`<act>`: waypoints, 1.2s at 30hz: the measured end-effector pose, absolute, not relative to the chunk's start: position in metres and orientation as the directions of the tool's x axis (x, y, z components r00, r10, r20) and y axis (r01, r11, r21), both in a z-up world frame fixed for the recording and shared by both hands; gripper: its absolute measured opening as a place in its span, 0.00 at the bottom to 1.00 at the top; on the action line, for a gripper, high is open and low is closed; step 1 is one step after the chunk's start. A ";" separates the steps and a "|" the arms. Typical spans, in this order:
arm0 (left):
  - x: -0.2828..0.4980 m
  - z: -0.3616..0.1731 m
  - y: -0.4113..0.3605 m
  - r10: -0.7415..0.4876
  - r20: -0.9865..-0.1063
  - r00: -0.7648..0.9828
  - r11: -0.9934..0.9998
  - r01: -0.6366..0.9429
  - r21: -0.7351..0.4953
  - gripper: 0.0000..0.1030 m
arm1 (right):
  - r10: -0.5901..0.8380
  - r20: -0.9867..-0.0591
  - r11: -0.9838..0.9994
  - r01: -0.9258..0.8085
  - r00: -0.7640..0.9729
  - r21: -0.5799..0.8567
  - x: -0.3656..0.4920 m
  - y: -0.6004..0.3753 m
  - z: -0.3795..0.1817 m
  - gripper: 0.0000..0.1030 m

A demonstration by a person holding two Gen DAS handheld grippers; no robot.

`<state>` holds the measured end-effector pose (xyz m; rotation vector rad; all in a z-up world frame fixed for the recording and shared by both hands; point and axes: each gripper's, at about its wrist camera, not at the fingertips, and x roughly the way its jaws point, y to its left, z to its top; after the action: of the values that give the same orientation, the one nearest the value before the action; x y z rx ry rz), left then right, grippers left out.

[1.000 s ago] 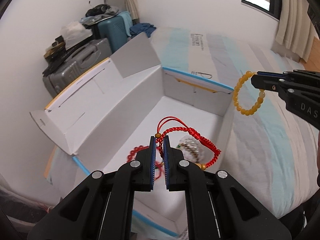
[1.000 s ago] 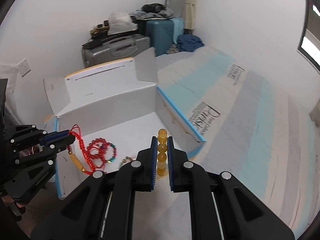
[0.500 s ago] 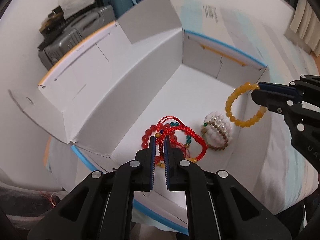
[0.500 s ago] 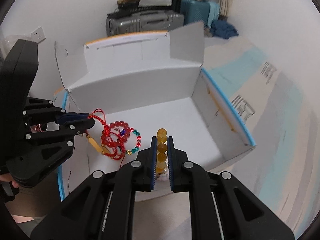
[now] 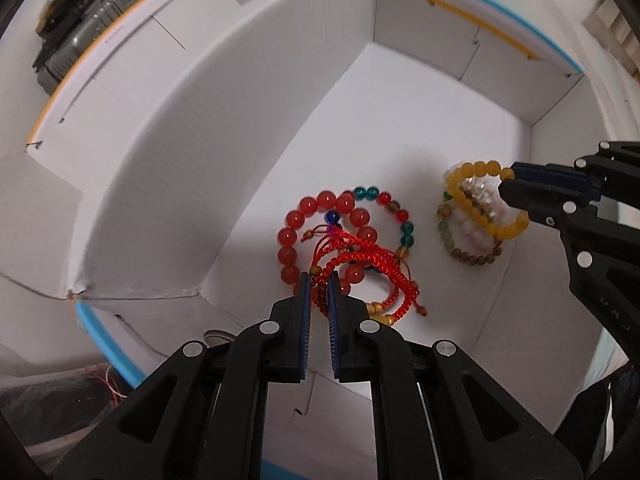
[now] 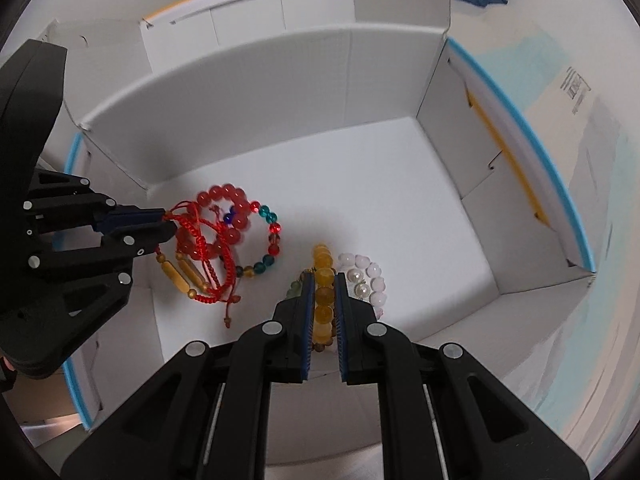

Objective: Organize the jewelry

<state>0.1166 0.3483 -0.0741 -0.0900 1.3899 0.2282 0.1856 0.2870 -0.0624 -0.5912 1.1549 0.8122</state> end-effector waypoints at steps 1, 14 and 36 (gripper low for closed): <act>0.117 -0.076 0.349 0.107 -0.981 0.161 0.975 -0.210 0.072 0.07 | 0.251 -0.950 0.588 -0.809 0.184 -0.001 0.186 0.288 -0.064 0.09; 0.111 -0.062 0.345 0.153 -0.959 0.238 0.965 -0.247 0.092 0.45 | 0.301 -0.920 0.593 -0.805 0.250 -0.024 0.179 0.279 -0.047 0.45; 0.010 0.050 0.306 0.316 -0.760 0.568 0.916 -0.392 0.088 0.94 | 0.464 -0.744 0.682 -0.730 0.480 -0.047 0.119 0.199 0.052 0.93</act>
<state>0.0096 0.3063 0.0503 -0.0939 0.8723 0.4168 0.1190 0.1985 0.0521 -0.3848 0.7731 0.7499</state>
